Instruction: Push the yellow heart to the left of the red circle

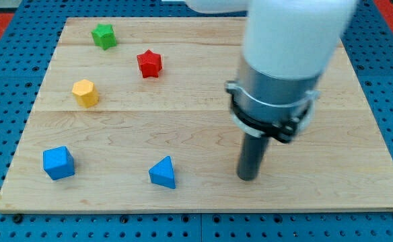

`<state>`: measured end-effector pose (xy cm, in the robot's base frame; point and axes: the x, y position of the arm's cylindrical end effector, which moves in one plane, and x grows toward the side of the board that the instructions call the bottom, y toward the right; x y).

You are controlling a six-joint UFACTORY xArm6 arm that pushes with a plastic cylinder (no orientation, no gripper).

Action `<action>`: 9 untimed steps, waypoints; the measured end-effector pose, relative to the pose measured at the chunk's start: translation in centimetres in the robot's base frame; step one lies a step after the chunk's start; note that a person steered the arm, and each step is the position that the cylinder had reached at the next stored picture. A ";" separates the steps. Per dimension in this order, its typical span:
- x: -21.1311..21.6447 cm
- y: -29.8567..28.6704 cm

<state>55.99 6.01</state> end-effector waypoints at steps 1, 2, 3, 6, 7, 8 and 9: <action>1.3 0.2; 1.9 6.3; -0.9 4.0; -11.1 -5.8; -11.3 -5.1; -10.8 -3.5; -10.8 -1.4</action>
<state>45.24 4.66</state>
